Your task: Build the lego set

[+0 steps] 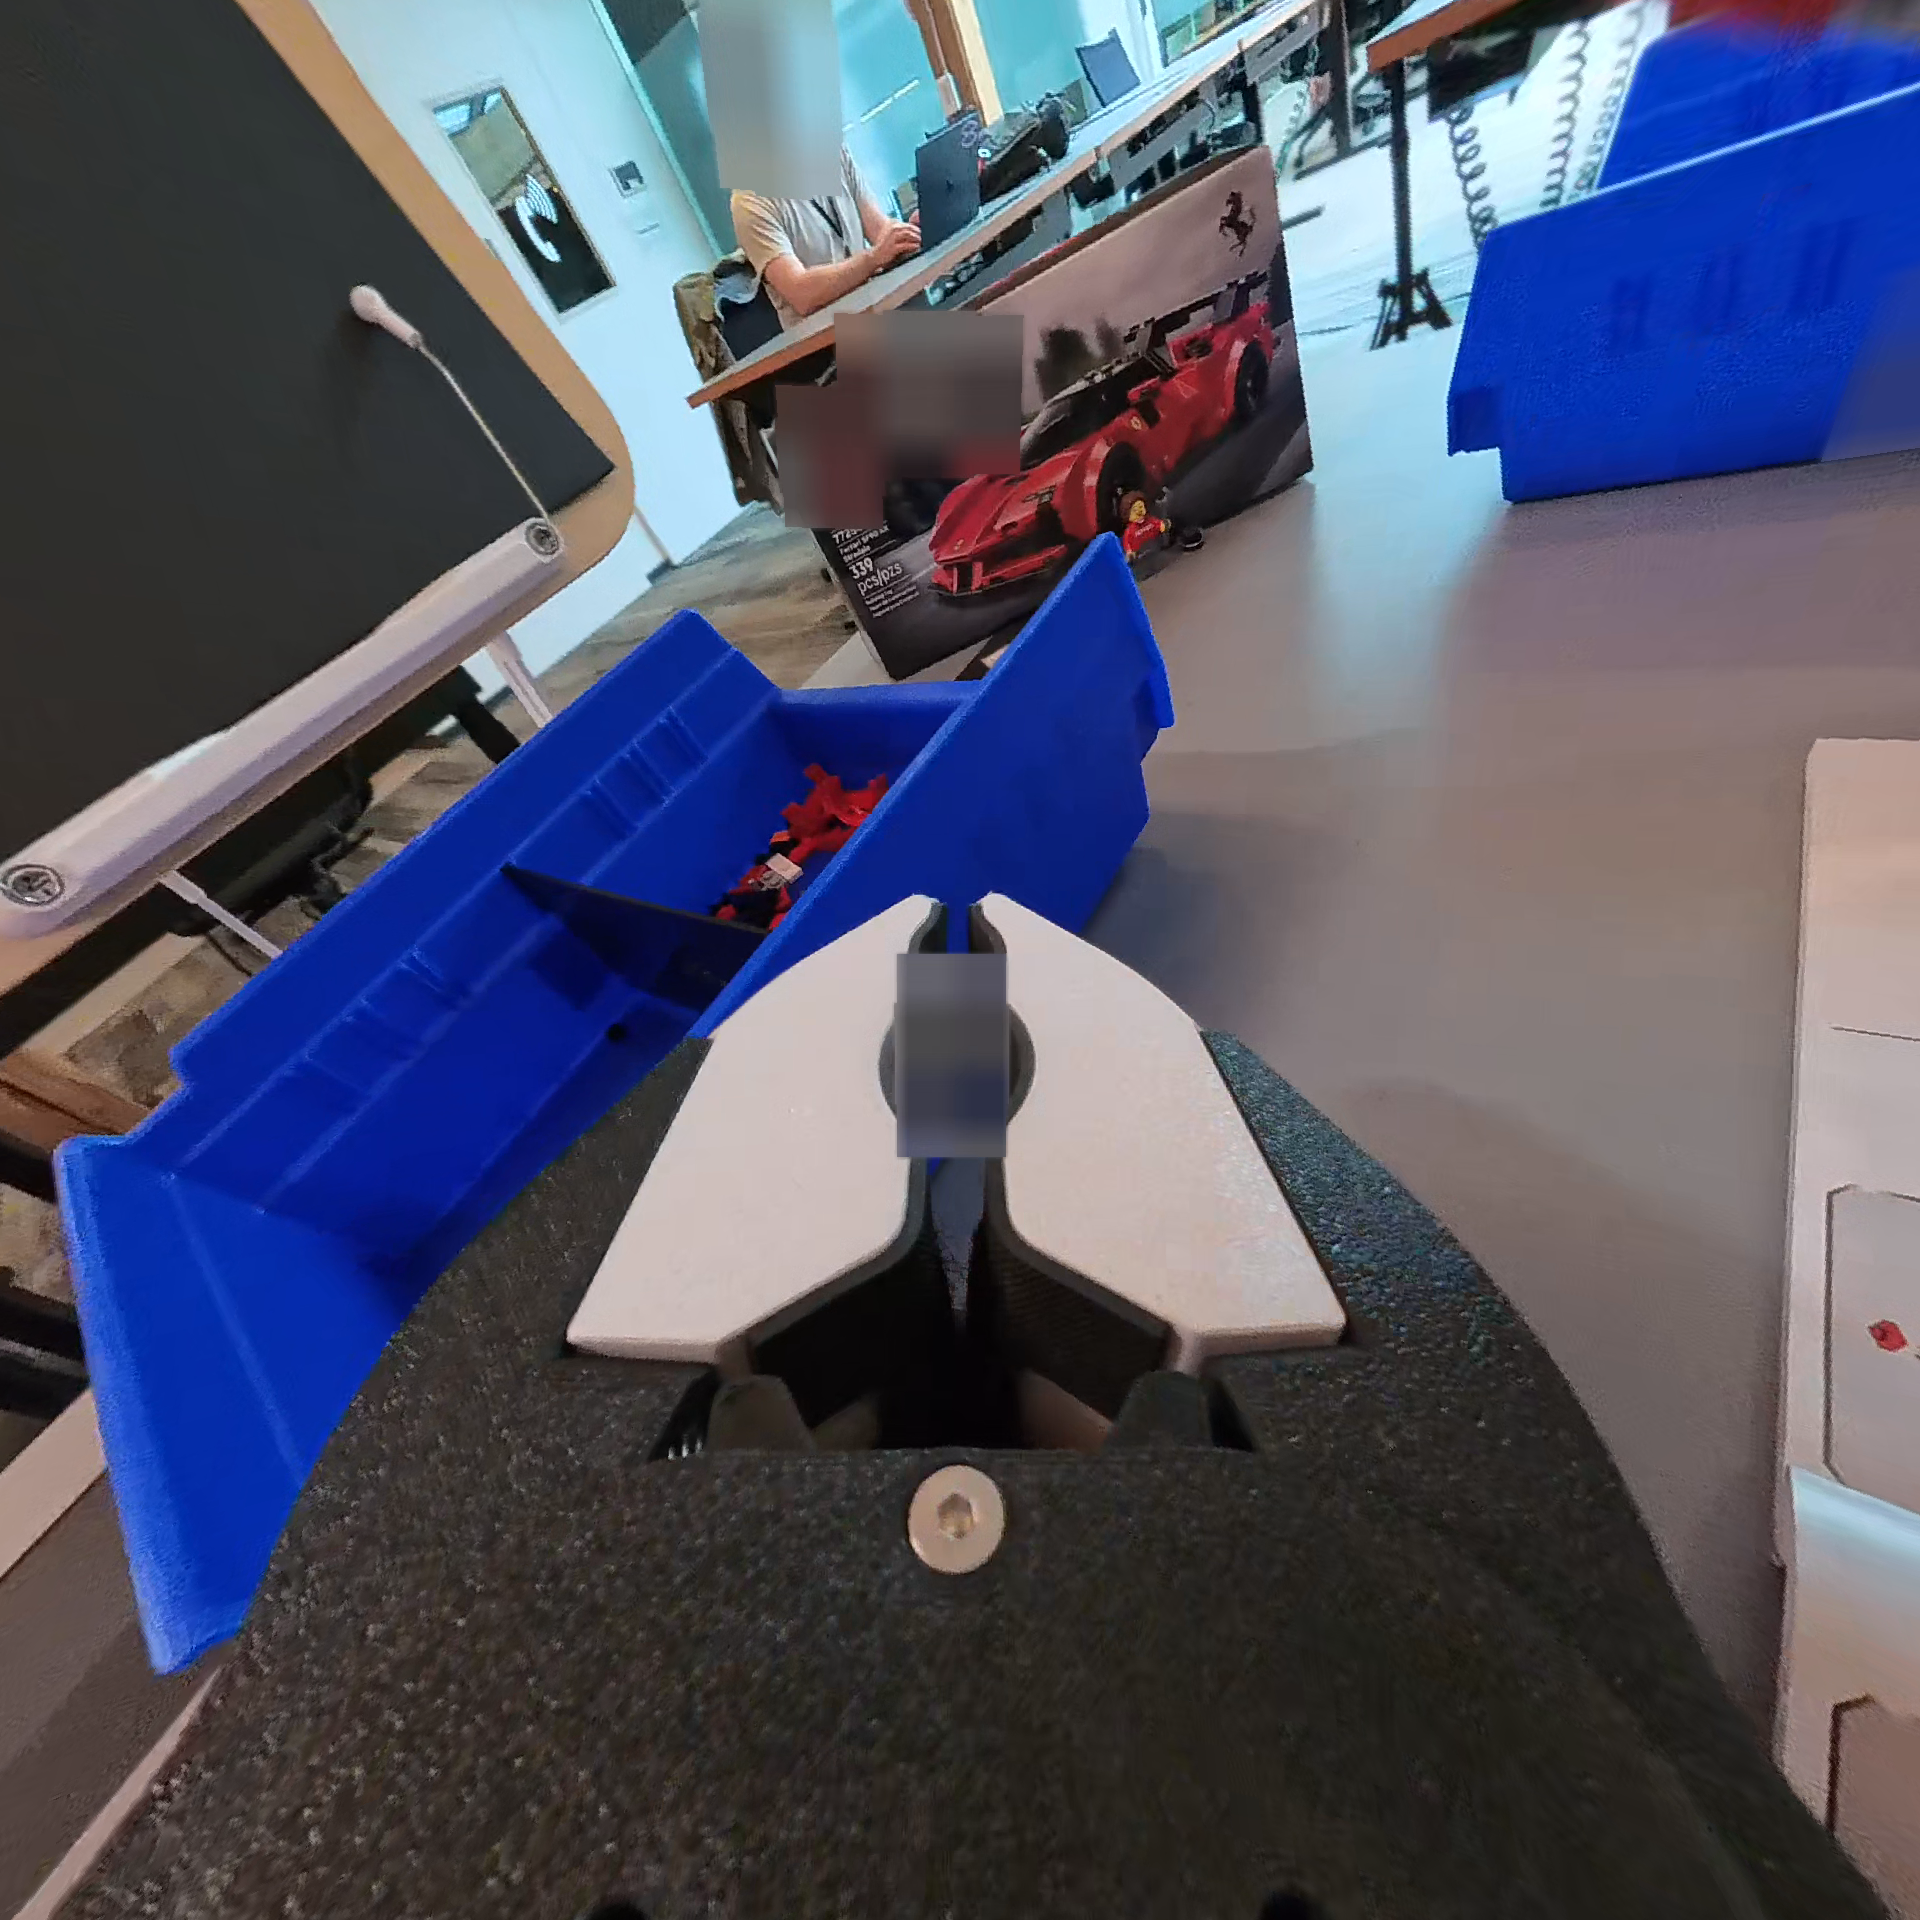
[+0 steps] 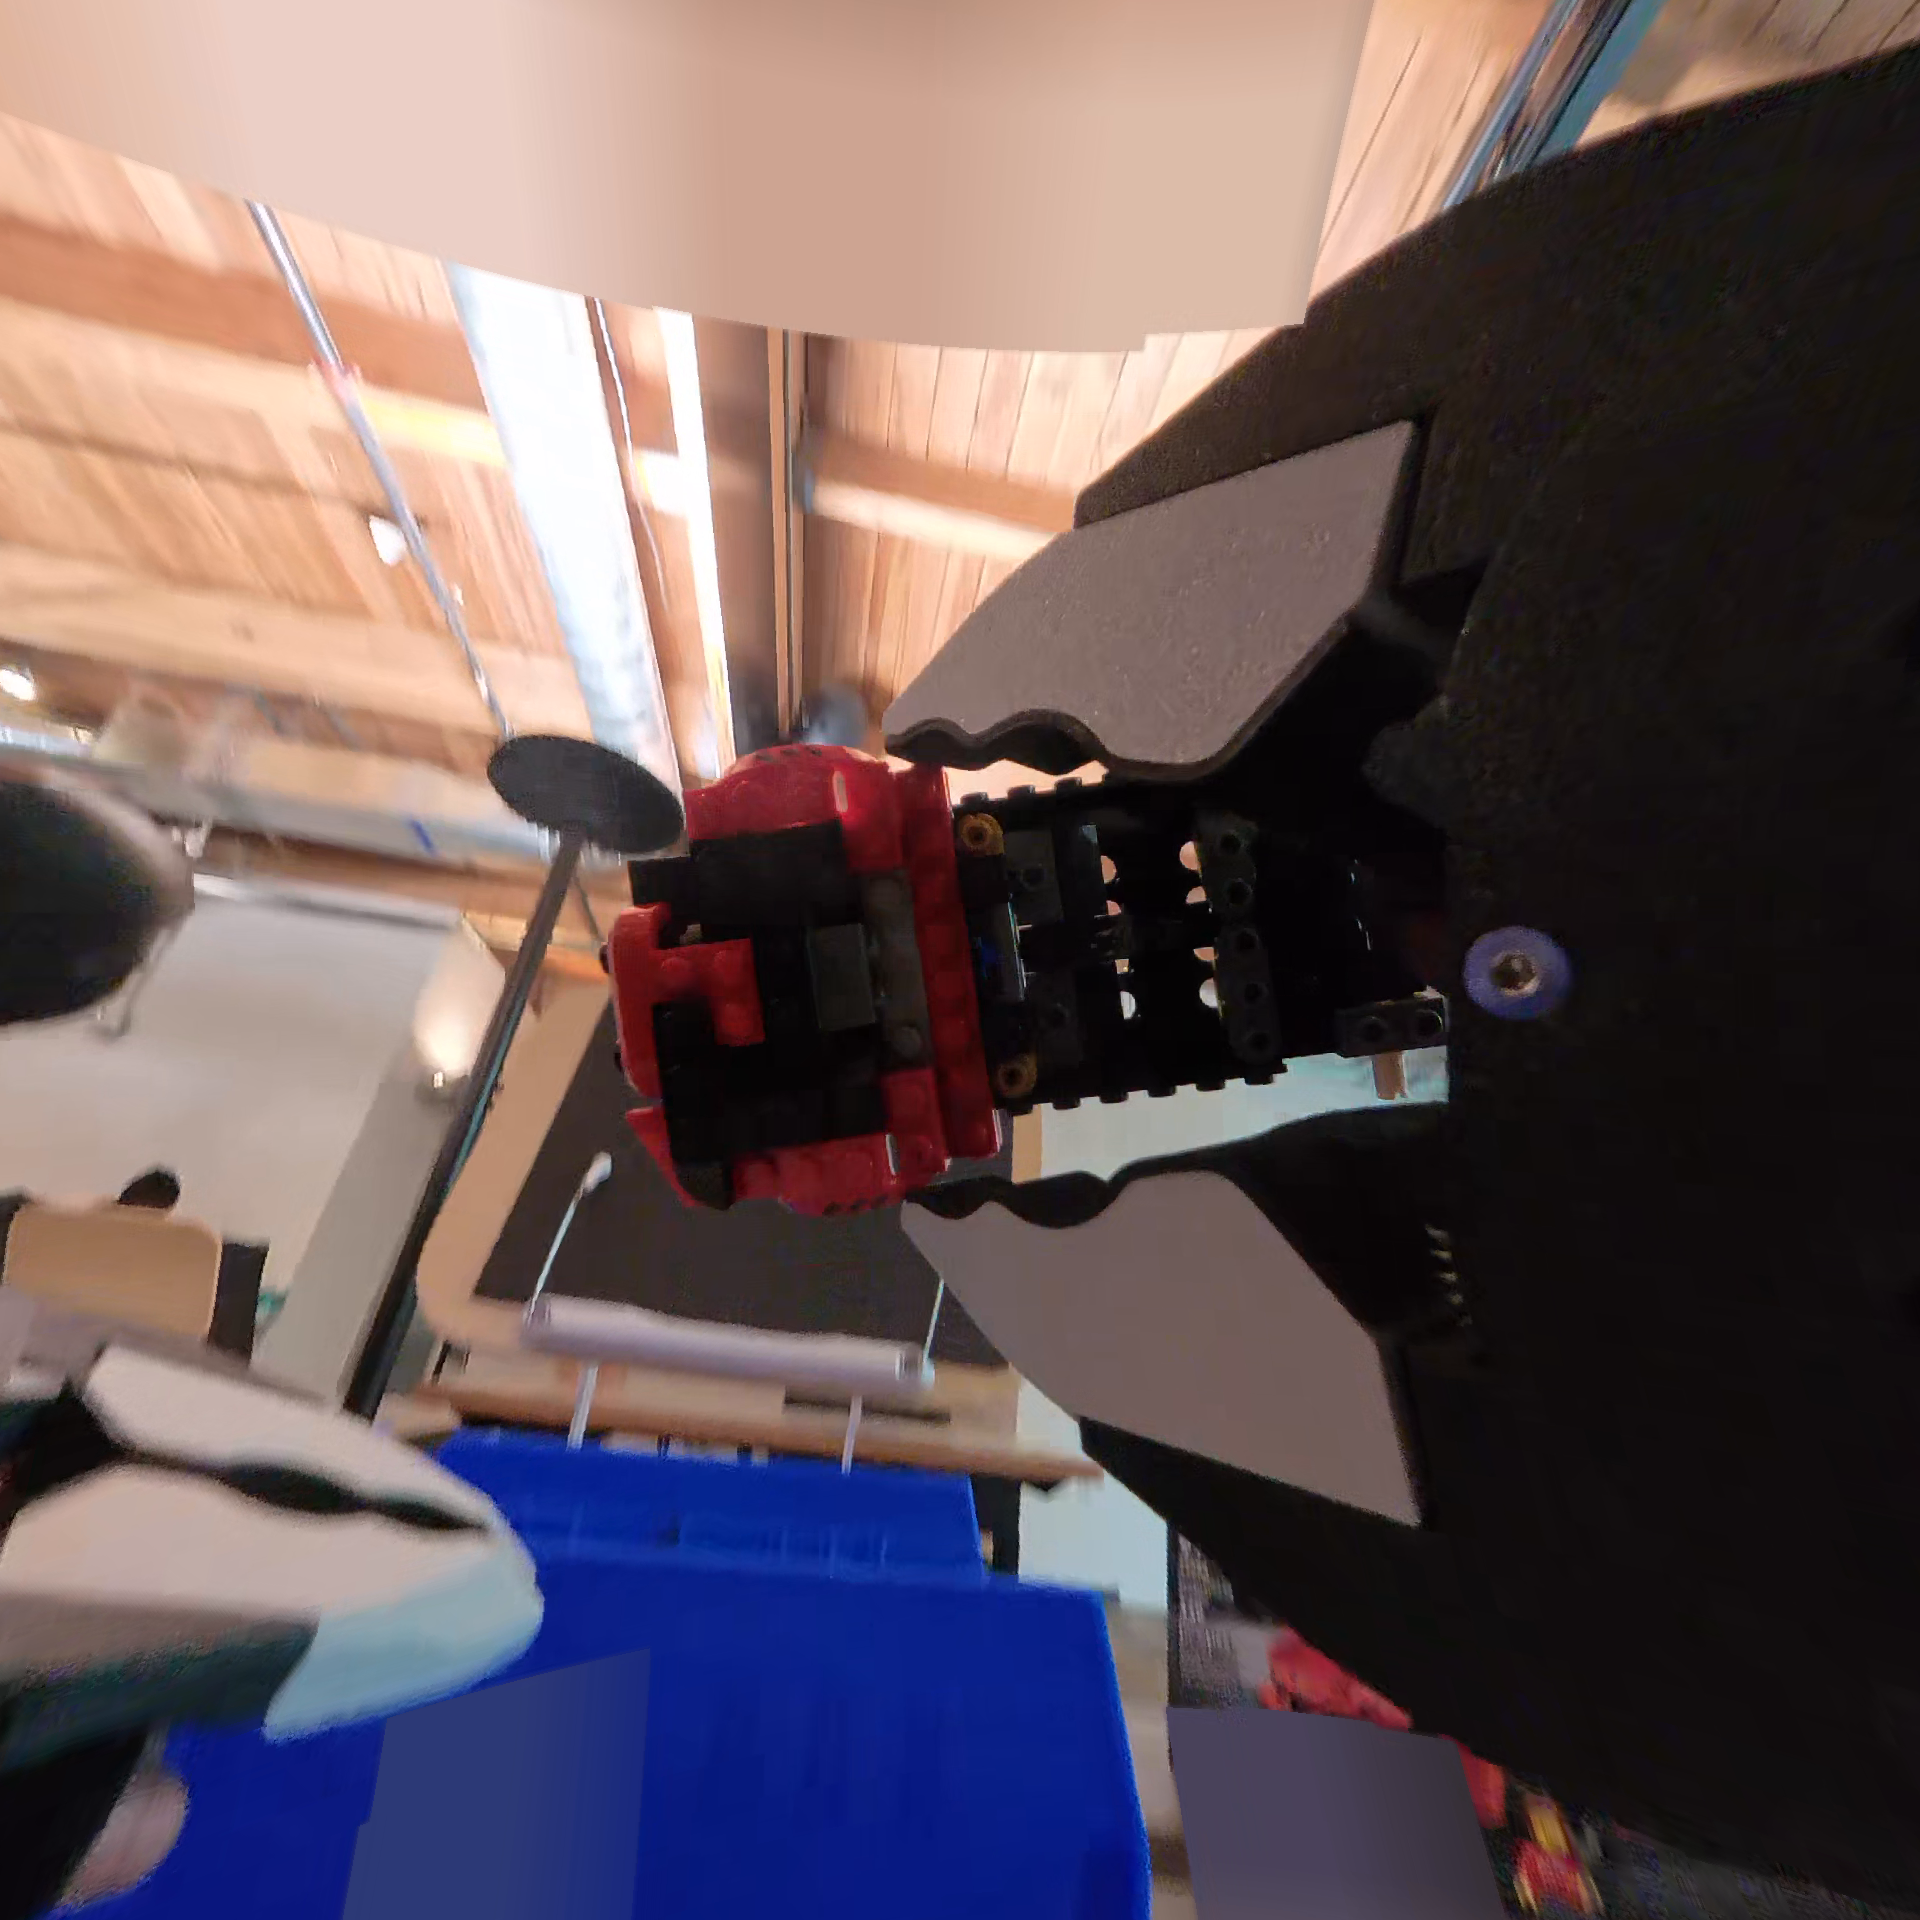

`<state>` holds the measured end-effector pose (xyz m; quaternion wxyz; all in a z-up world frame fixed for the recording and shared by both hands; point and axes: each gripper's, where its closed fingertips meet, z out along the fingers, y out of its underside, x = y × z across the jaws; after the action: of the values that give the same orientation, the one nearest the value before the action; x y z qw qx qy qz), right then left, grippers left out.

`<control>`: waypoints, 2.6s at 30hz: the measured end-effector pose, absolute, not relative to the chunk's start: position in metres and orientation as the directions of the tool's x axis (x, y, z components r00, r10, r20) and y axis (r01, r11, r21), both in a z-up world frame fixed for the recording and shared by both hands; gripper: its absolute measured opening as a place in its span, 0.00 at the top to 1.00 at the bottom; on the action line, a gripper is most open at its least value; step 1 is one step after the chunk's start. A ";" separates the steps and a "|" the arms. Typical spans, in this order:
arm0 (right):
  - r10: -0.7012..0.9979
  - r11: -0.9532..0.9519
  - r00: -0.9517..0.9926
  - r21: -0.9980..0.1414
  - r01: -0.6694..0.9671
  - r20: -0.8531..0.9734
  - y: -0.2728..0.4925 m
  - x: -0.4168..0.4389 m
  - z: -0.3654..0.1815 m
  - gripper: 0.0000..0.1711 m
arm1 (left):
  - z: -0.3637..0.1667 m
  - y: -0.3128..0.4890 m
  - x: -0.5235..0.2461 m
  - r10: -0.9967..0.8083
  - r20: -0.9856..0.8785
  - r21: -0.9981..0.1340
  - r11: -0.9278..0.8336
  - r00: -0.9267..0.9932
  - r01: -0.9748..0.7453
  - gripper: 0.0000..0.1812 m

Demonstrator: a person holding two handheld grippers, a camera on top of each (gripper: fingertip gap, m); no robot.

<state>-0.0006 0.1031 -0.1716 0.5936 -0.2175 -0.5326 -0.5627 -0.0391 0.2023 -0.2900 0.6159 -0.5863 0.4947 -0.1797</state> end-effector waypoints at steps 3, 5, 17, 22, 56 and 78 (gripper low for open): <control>-0.522 0.253 -0.208 0.383 0.888 0.827 0.091 -0.006 -0.152 0.55 | -0.292 0.201 -0.037 -0.795 -0.416 -0.892 0.262 0.441 -0.368 0.98; -0.537 0.254 -0.196 0.379 0.890 0.820 0.087 -0.007 -0.145 0.55 | -0.293 0.201 -0.037 -0.796 -0.420 -0.889 0.265 0.436 -0.374 0.98; 0.797 0.059 0.425 -0.755 0.653 0.429 0.103 0.006 -0.237 0.55 | -0.251 0.177 -0.041 -0.849 -0.352 -0.917 0.228 0.394 -0.327 0.95; 0.933 -0.231 0.361 -0.750 0.620 0.011 0.086 0.008 -0.286 0.55 | -0.252 0.129 -0.053 -0.952 -0.086 -0.971 0.015 0.294 -0.238 0.91; 0.919 -0.307 0.395 -0.649 0.696 -0.012 0.128 0.032 -0.383 0.42 | -0.341 0.070 -0.036 -0.983 -0.156 -0.915 0.108 0.095 -0.388 0.67; 0.621 -0.653 0.775 -0.626 0.426 -0.120 -0.012 0.080 -0.388 0.51 | -0.373 0.016 -0.094 -0.963 -0.205 -0.761 0.045 0.175 -0.648 0.81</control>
<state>0.0798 -0.0116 -0.3885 0.2964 -0.8942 -0.2927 0.1640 -0.0944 0.0156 -0.3734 0.3883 -0.6607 0.6095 -0.2030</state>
